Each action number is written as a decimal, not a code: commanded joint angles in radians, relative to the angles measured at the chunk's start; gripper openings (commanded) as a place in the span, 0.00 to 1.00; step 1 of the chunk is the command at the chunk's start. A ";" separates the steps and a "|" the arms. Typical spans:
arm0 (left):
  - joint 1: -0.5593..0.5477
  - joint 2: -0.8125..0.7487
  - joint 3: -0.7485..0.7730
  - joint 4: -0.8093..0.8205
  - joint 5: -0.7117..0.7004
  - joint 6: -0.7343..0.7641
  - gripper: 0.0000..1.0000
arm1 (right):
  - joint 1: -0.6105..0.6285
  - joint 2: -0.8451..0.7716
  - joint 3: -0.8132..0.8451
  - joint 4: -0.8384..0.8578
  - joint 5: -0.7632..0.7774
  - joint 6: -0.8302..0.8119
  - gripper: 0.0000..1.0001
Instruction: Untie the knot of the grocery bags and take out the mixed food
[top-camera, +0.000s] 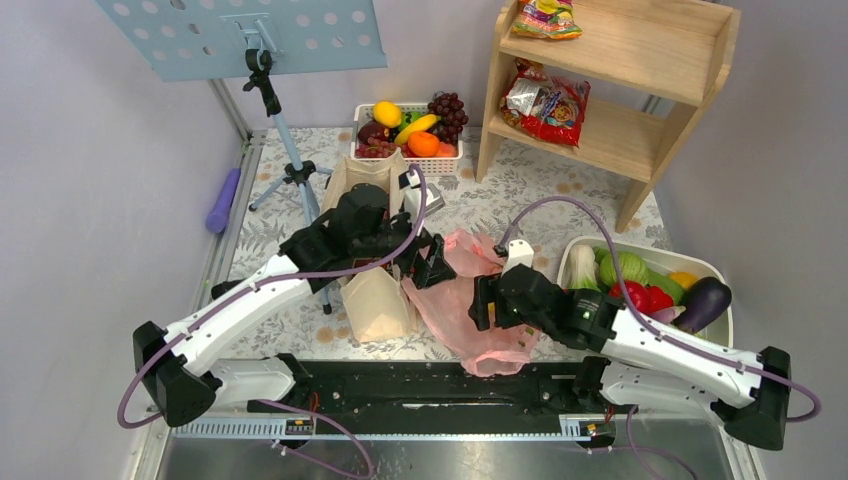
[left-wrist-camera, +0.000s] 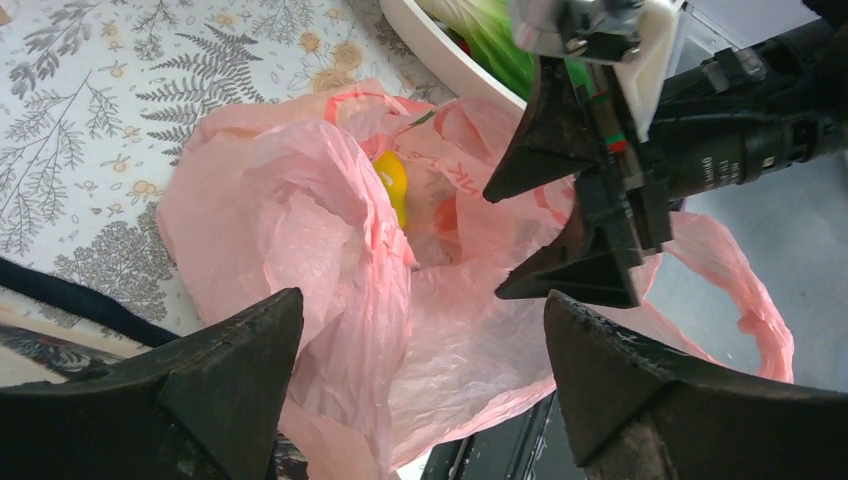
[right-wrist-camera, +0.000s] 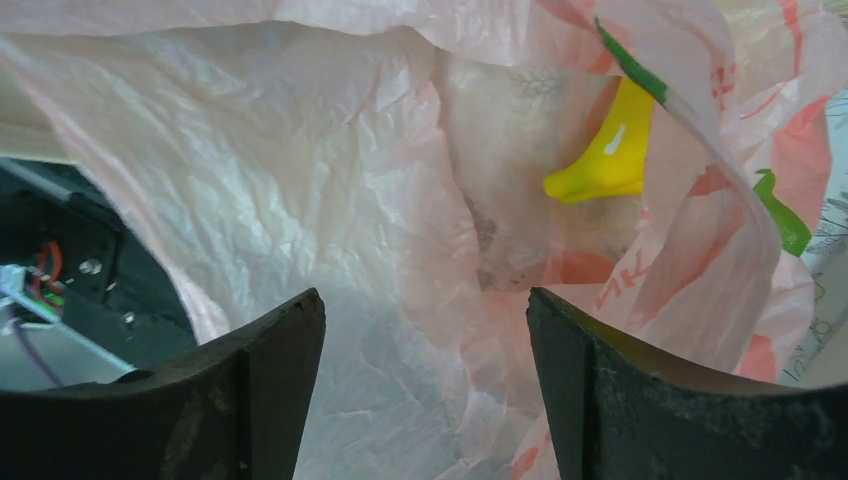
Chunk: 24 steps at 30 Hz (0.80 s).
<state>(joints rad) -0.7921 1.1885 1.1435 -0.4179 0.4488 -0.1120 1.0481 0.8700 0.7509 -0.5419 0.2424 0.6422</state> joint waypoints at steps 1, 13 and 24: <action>-0.041 0.000 -0.002 0.039 -0.026 0.025 0.72 | 0.045 0.063 0.002 0.010 0.201 0.044 0.79; -0.100 0.005 -0.010 0.024 -0.073 0.038 0.00 | 0.051 0.253 -0.096 0.149 0.466 0.175 0.61; -0.105 -0.001 -0.014 0.023 -0.091 0.041 0.00 | -0.006 0.430 -0.129 0.283 0.448 0.206 0.74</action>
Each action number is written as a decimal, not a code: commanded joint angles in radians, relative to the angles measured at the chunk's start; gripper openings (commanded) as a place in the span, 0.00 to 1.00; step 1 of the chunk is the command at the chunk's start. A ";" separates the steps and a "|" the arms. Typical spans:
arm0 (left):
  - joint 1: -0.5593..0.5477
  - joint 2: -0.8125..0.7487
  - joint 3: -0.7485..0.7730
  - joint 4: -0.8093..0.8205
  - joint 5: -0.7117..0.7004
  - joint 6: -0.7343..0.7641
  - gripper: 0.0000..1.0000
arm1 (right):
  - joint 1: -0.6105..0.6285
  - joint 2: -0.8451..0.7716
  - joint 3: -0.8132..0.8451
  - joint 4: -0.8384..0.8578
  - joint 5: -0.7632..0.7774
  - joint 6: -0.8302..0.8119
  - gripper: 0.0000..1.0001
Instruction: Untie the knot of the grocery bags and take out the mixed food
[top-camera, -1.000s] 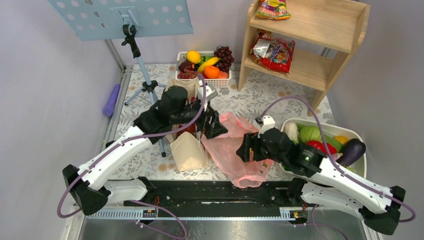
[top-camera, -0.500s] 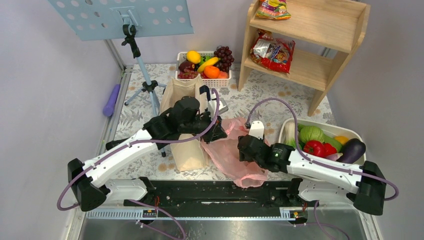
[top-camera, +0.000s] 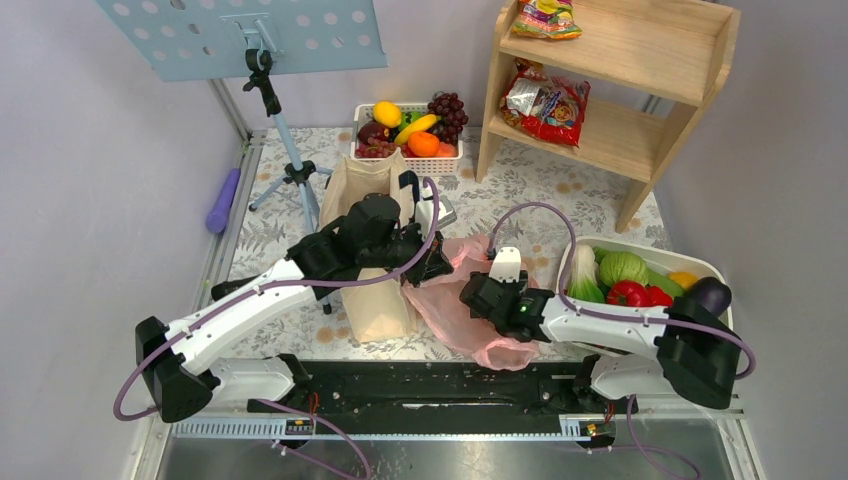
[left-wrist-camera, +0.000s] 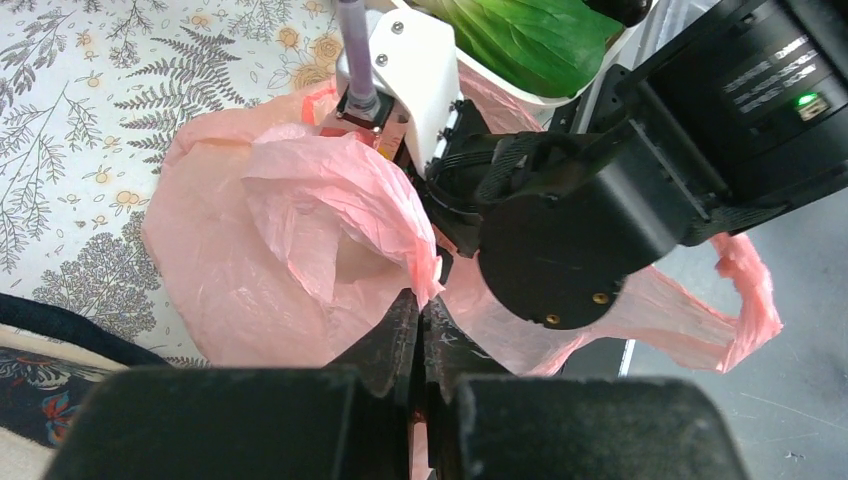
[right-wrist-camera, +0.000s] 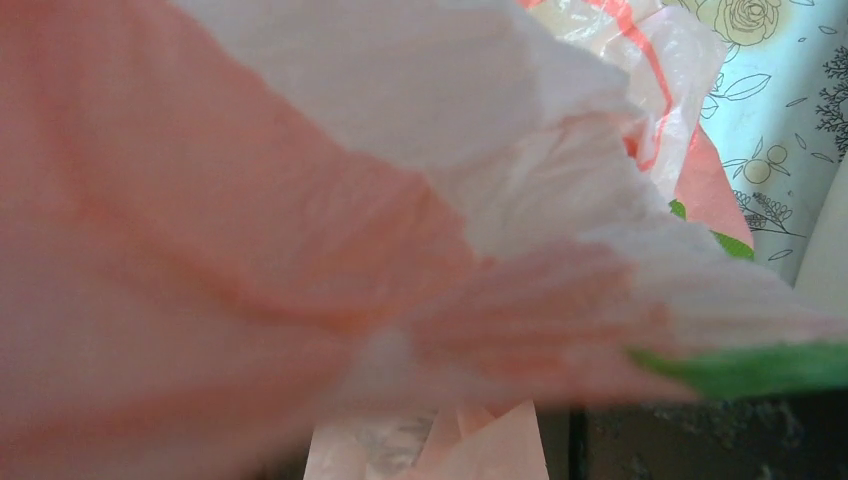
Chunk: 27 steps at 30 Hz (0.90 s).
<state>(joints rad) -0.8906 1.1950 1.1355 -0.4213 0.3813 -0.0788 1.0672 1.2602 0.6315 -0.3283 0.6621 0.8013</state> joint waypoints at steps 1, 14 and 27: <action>-0.007 -0.008 -0.006 0.027 -0.023 0.007 0.00 | -0.031 0.059 -0.008 0.072 0.030 0.047 0.75; -0.012 -0.023 -0.008 0.027 -0.027 0.018 0.00 | -0.150 0.240 0.047 0.158 -0.029 -0.034 0.71; -0.014 -0.031 -0.008 0.018 -0.048 0.029 0.00 | -0.191 0.242 0.014 0.395 -0.086 -0.311 0.08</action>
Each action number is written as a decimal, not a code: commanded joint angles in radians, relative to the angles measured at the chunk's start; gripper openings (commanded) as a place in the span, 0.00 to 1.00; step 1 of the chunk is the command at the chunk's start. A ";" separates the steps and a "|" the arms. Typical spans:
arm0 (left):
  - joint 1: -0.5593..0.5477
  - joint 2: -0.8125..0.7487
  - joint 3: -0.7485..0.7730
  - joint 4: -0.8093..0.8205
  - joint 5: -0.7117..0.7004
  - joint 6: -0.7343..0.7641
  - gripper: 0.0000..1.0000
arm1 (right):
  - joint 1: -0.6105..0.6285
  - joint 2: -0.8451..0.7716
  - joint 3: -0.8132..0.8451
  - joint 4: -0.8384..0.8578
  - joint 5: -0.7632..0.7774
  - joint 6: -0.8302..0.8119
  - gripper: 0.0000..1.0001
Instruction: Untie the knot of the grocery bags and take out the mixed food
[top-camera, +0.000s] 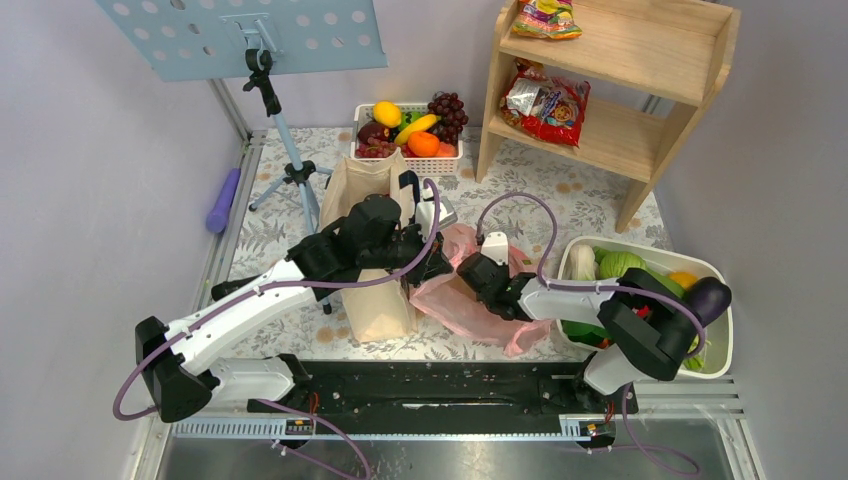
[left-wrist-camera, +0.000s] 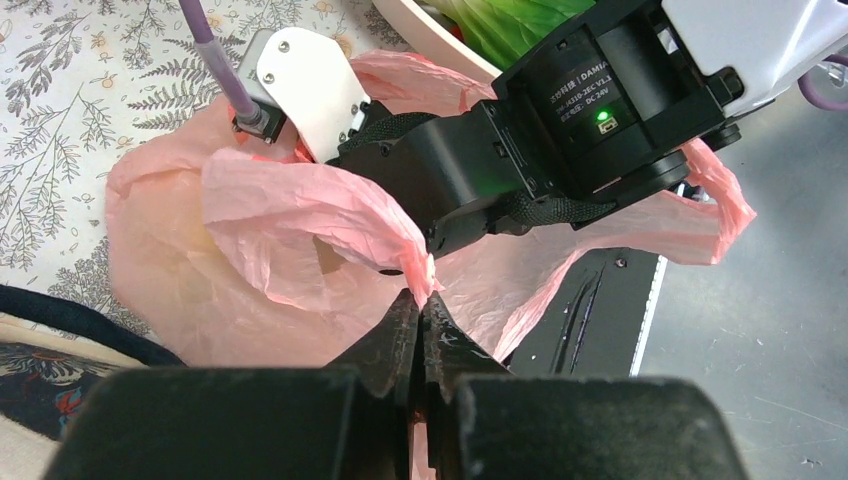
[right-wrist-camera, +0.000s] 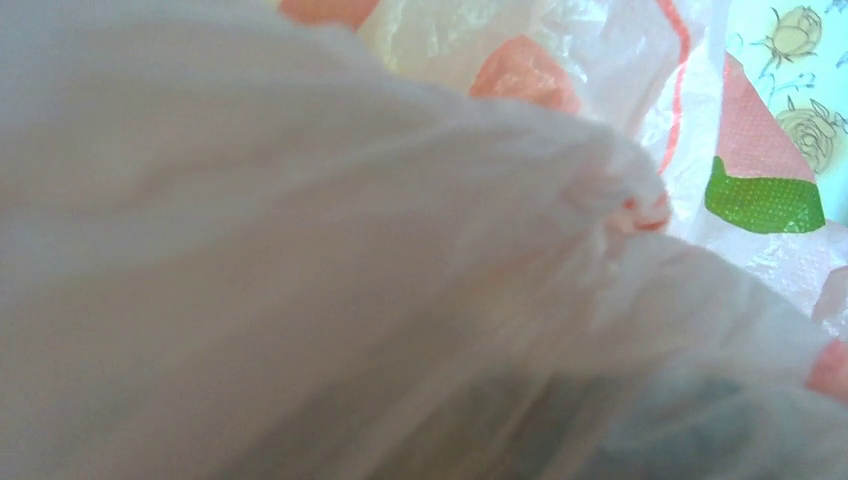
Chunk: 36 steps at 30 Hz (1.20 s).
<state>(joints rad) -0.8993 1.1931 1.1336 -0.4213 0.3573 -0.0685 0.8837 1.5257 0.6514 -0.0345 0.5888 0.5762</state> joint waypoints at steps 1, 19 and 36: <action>-0.004 -0.029 -0.005 0.018 -0.027 0.019 0.00 | -0.007 -0.046 -0.020 0.114 -0.028 -0.091 0.03; -0.004 -0.062 -0.030 0.054 -0.156 -0.020 0.00 | -0.007 -0.624 -0.158 -0.237 -0.173 -0.069 0.00; -0.003 -0.092 -0.045 0.043 -0.402 0.018 0.00 | -0.006 -0.784 -0.085 -0.424 -0.338 -0.025 0.00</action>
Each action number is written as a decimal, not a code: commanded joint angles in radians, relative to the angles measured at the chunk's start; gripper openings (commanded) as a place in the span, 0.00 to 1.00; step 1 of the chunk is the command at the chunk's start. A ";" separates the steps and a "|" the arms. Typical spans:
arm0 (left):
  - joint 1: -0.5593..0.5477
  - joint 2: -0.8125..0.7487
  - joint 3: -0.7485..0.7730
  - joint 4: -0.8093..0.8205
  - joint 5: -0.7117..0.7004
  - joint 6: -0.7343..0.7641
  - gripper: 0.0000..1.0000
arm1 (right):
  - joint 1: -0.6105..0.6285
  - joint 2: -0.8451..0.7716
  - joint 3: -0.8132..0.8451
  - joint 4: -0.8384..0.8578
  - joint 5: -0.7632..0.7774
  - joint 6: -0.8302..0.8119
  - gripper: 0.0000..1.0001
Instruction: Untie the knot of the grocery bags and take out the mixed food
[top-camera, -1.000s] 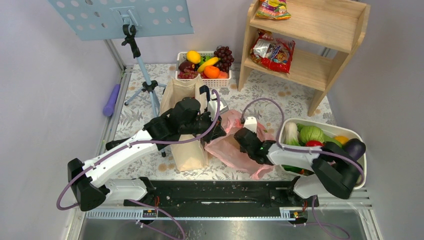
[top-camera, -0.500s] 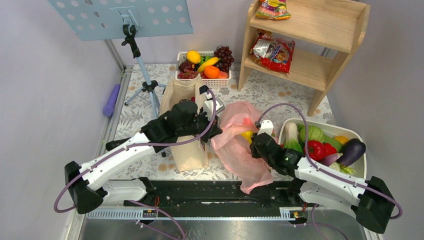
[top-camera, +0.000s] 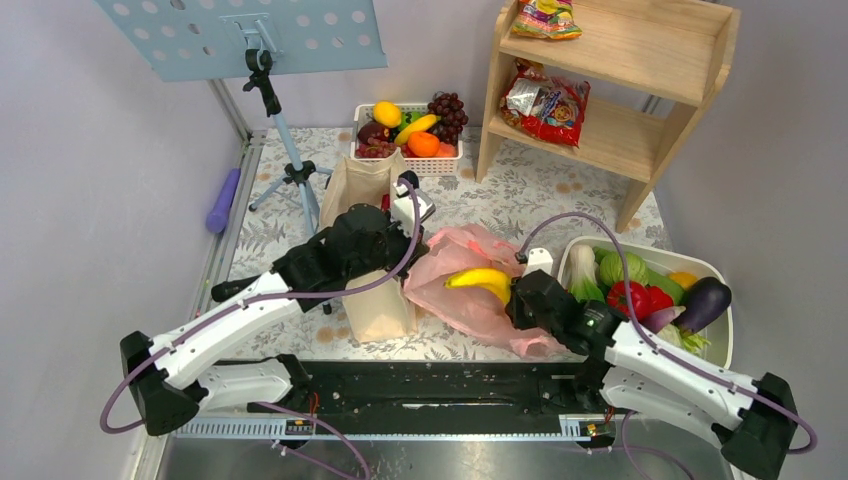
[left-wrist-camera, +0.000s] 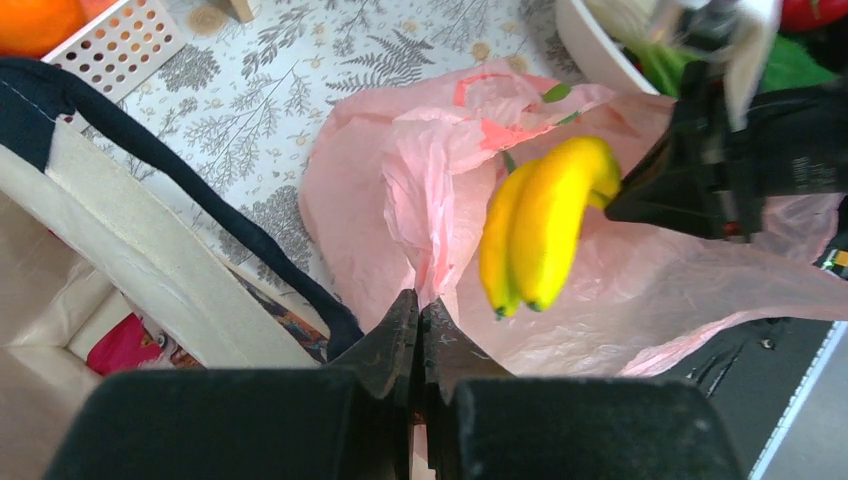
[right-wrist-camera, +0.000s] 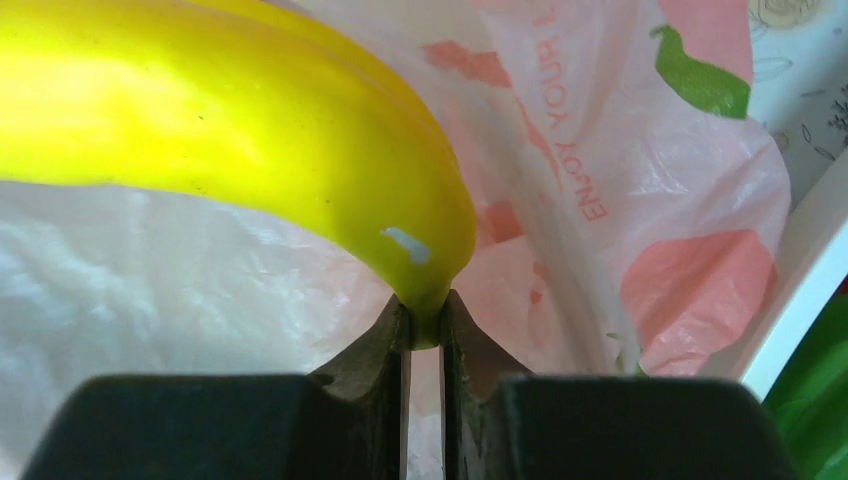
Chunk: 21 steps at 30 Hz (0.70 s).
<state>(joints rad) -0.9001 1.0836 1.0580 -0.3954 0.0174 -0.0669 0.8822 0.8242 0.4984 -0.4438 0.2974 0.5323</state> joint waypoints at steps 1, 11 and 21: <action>-0.002 0.020 0.031 0.017 -0.056 0.015 0.00 | -0.005 -0.107 0.071 -0.013 -0.058 0.019 0.00; -0.002 -0.006 0.031 0.032 0.014 0.018 0.63 | -0.005 -0.253 0.100 0.047 -0.120 0.044 0.00; -0.003 -0.208 0.061 0.100 0.263 0.099 0.92 | -0.006 -0.213 0.315 -0.081 -0.053 0.003 0.00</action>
<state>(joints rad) -0.9016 0.9596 1.0607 -0.3874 0.1093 -0.0193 0.8818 0.5694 0.6807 -0.4629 0.2012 0.5613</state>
